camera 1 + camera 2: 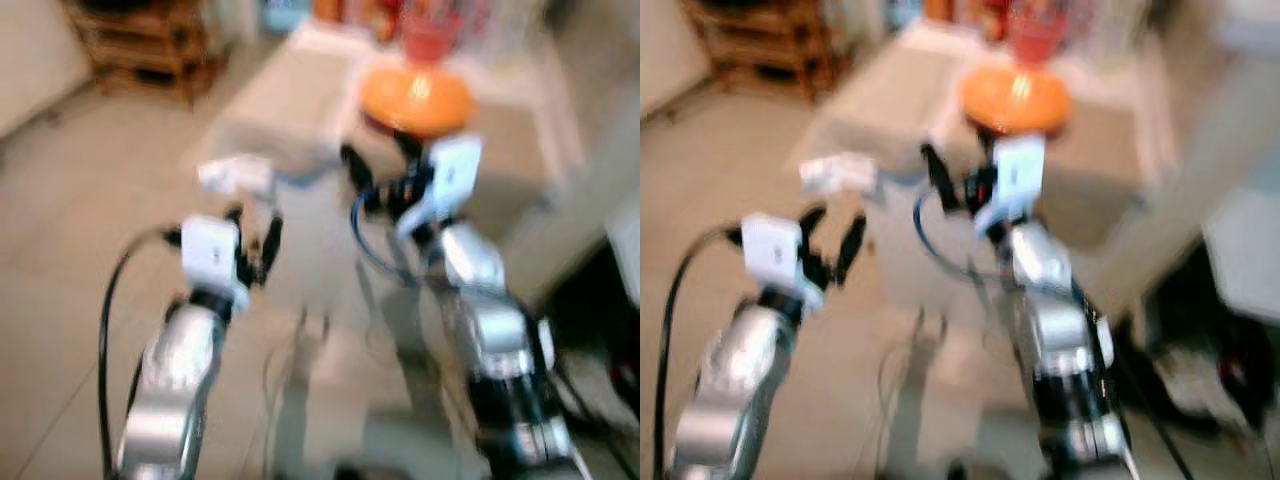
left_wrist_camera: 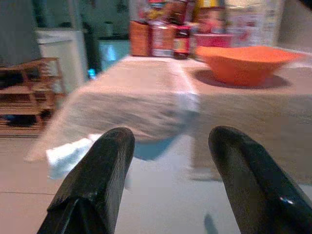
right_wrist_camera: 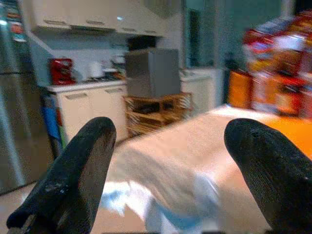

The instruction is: Setting the table

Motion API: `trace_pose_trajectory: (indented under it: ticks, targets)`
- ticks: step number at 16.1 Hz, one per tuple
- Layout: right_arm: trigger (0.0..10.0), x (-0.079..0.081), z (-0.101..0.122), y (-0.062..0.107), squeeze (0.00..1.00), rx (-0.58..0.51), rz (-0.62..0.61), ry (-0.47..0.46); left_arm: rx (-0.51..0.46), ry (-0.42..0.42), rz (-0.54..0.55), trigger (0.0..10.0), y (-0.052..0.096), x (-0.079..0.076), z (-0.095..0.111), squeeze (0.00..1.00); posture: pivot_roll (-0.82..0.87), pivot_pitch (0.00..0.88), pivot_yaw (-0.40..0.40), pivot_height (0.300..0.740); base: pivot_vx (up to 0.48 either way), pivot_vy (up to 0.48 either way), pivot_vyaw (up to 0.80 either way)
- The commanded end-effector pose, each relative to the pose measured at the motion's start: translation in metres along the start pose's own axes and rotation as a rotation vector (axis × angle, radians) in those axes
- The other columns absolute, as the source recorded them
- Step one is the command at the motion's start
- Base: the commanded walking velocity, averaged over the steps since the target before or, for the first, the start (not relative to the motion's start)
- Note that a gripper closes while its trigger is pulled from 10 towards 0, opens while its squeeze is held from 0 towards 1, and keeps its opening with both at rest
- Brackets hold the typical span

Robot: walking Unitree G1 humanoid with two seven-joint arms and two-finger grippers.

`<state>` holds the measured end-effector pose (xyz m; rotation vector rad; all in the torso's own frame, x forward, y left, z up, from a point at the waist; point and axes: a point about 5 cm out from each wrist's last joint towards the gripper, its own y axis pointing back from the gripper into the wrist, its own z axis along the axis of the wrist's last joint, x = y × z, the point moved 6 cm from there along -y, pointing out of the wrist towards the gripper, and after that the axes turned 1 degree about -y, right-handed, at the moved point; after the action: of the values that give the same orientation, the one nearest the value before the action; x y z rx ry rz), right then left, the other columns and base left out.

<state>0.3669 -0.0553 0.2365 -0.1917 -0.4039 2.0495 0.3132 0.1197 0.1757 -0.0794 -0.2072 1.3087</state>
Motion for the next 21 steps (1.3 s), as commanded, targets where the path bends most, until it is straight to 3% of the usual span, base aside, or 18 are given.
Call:
trace_pose_trajectory:
  ticks: [1,2,3,4,5,7,9,13,16,19,21]
  targets:
    - [10.0,0.005,0.017,-0.006,0.00,-0.047,0.017,0.008,-0.020,-0.012,0.006,10.0,0.001,0.006,0.008,0.00,-0.06,0.095,-0.005,0.740,0.480,0.000,0.00]
    - [10.0,-0.010,0.030,-0.009,0.00,-0.068,-0.044,0.083,-0.031,-0.024,-0.008,10.0,-0.001,0.005,0.012,0.00,-0.06,0.102,-0.006,0.740,0.480,0.000,0.00]
    - [10.0,-0.015,0.036,-0.010,0.00,-0.071,-0.057,0.141,-0.034,-0.026,-0.014,10.0,-0.002,0.004,0.014,0.00,-0.06,0.106,-0.005,0.740,0.480,0.000,0.00]
    - [10.0,-0.015,0.044,-0.011,0.00,-0.082,-0.023,0.214,-0.038,-0.026,-0.022,10.0,-0.002,0.002,0.015,0.00,-0.07,0.111,-0.005,0.740,0.480,0.000,0.00]
    - [10.0,-0.011,0.053,-0.010,0.00,-0.094,0.050,0.231,-0.033,-0.021,-0.040,10.0,-0.003,-0.003,0.016,0.00,-0.07,0.121,-0.004,0.740,0.394,0.000,0.00]
    - [10.0,-0.006,0.055,-0.009,0.00,-0.089,0.105,0.218,-0.018,-0.023,-0.052,10.0,-0.004,-0.007,0.013,0.00,-0.07,0.132,-0.005,0.740,0.197,0.000,0.00]
    - [10.0,0.009,0.051,-0.001,0.00,-0.054,0.219,0.193,-0.011,-0.021,-0.059,10.0,-0.002,-0.010,0.012,0.00,-0.08,0.153,-0.006,0.740,0.000,0.000,0.00]
    - [10.0,0.040,0.027,0.031,0.00,0.081,0.454,0.126,0.041,-0.026,-0.106,10.0,0.010,-0.020,0.002,0.00,-0.10,0.211,-0.005,0.740,0.000,0.000,0.00]
    - [10.0,0.048,0.013,0.056,0.00,0.141,0.480,0.061,0.068,0.002,-0.097,10.0,0.026,-0.027,-0.005,0.00,-0.11,0.253,-0.006,0.740,0.000,0.000,0.00]
    - [10.0,0.057,0.008,0.067,0.00,0.168,0.478,0.022,0.106,0.020,-0.095,10.0,0.037,-0.031,-0.013,0.00,-0.11,0.270,-0.003,0.740,0.000,0.000,0.00]
    - [10.0,0.059,0.011,0.066,0.00,0.163,0.489,0.038,0.111,0.015,-0.107,10.0,0.037,-0.033,-0.013,0.00,-0.11,0.269,0.002,0.740,0.000,0.000,0.00]
